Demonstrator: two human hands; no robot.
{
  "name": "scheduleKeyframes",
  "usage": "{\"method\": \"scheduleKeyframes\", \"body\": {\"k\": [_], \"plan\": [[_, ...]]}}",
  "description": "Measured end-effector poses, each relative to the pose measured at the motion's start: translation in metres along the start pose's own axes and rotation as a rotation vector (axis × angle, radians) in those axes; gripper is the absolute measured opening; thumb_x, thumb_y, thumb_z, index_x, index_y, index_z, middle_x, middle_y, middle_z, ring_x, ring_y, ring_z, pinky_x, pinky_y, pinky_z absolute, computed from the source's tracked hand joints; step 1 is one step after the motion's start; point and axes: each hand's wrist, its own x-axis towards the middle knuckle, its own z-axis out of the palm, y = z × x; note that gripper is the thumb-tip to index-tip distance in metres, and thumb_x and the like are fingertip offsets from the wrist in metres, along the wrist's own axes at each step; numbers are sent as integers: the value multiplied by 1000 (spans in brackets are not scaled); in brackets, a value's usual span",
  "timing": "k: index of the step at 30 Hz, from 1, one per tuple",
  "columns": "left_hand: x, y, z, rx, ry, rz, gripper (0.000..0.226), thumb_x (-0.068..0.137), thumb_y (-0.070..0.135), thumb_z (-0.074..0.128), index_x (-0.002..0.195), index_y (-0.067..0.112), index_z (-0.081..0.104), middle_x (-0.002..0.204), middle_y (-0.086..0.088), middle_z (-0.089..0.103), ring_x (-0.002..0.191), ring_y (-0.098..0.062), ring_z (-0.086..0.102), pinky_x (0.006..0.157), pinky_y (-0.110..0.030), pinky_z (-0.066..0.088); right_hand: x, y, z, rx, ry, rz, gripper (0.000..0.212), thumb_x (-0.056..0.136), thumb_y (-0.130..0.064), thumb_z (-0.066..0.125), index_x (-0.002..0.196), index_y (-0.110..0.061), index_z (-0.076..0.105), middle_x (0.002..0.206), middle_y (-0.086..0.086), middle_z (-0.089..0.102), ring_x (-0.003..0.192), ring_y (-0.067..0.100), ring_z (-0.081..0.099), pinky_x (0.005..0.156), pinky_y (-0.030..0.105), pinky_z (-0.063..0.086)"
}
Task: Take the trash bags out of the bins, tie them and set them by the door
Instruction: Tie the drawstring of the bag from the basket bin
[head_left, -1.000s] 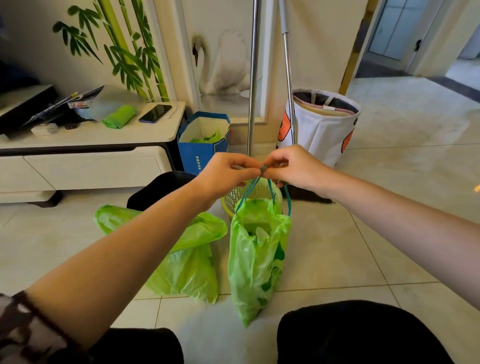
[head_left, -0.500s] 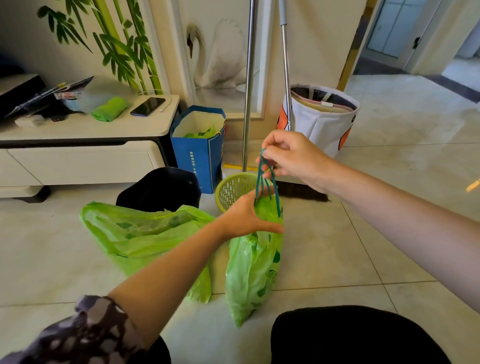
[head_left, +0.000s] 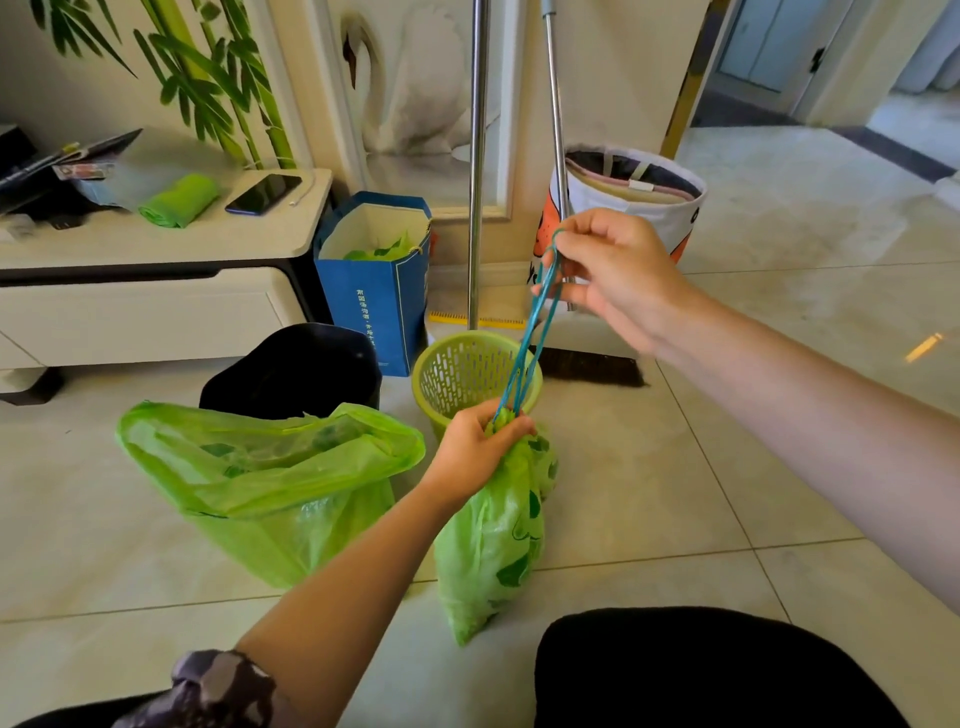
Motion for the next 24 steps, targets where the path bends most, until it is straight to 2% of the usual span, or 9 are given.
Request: {"method": "scheduleKeyframes", "body": {"k": [3,6,9,11,14,17,19,21,24], "plan": [[-7,-16,-1,91,-8,-16,20,91,30,60,85,15,71,91,-4,70,86,-19,64,82,-31,51,4,2,0,11,21,2,12,95,0,44,89,-2,54,75,11,55,68,18,56,70,38,60],[-17,-47,-3,205,-25,-102,19,90,33,62,83,17,69,86,-2,71,84,-18,66,84,-42,53,10,4,-2,41,70,-16,13,95,0,43,89,-2,53,73,9,53,64,14,54,66,34,59],[-21,-65,-7,269,-37,-168,19,87,36,64,89,18,69,90,-2,72,86,-18,67,83,-45,53,13,6,-2,-12,84,-25,12,96,-3,43,91,-3,54,74,7,52,63,12,53,63,32,57],[-17,-60,-13,230,-27,-163,22,82,32,71,100,21,70,97,4,73,92,-12,67,89,-43,53,13,9,1,-59,17,10,10,96,-6,44,95,-4,54,76,6,51,67,13,52,65,35,59],[-4,-39,-19,216,-12,-49,48,74,27,78,118,26,59,107,10,71,99,-5,66,93,-36,53,10,13,8,-155,-62,20,8,95,-12,49,91,-12,56,74,1,54,65,14,50,65,36,56],[3,-17,-18,253,-87,84,67,73,20,80,128,35,44,121,14,60,101,7,60,90,-12,48,8,11,13,-173,-103,11,11,95,-22,51,85,-16,51,73,1,61,56,13,49,54,28,49],[7,-6,-14,239,-123,153,73,73,19,80,132,36,40,127,16,54,108,15,53,92,-6,41,6,10,16,-203,-117,-15,15,96,-27,51,84,-17,47,69,2,65,51,13,47,50,26,46],[11,0,-9,248,-90,187,63,74,25,80,128,28,49,126,17,56,116,12,49,100,-13,37,5,8,18,-234,-132,-33,17,96,-30,49,85,-17,46,66,4,67,48,14,46,50,26,45],[13,11,0,148,-24,176,21,81,28,73,98,18,67,103,7,70,102,-3,62,93,-22,45,4,4,21,-236,-152,-29,18,97,-31,46,86,-17,45,65,5,67,47,14,42,50,27,43]]}}
